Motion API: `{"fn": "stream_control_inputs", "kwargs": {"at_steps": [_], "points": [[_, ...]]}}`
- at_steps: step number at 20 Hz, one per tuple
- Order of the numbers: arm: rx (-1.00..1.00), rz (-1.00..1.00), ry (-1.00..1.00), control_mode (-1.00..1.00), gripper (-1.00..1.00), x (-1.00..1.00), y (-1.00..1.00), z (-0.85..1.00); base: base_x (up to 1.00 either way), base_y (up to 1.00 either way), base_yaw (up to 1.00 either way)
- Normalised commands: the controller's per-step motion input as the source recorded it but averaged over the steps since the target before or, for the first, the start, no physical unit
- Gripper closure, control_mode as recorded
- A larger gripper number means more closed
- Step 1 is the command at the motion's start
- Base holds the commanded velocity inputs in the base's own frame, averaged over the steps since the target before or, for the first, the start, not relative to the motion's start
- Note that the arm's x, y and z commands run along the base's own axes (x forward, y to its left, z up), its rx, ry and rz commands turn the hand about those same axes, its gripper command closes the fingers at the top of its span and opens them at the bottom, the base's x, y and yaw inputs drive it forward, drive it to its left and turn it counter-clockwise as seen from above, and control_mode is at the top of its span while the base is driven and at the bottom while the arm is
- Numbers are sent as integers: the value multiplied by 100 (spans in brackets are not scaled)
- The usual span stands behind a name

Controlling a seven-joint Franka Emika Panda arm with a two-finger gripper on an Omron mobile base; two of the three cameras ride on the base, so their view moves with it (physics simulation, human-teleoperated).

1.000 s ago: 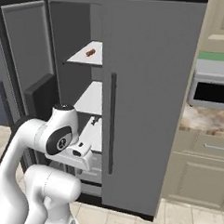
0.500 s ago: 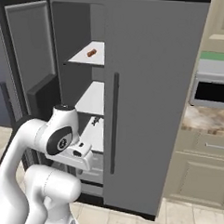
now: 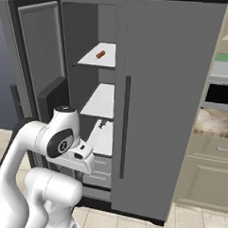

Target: Store the kebab skewer in the freezer for long-term storage. Close the freezer door after placing the cooked food.

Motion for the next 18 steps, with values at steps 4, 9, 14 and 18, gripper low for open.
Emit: {"fn": "stream_control_inputs", "kwargs": {"at_steps": [4, 9, 14, 18], "points": [[0, 0, 0, 100, -100, 0, 0, 0, -1, 17, 9], [0, 0, 0, 100, -100, 0, 0, 0, -22, 15, 13], [0, 0, 0, 100, -100, 0, 0, 0, -38, 11, 11], [0, 0, 0, 100, -100, 0, 0, 0, -38, 11, 8]]}}
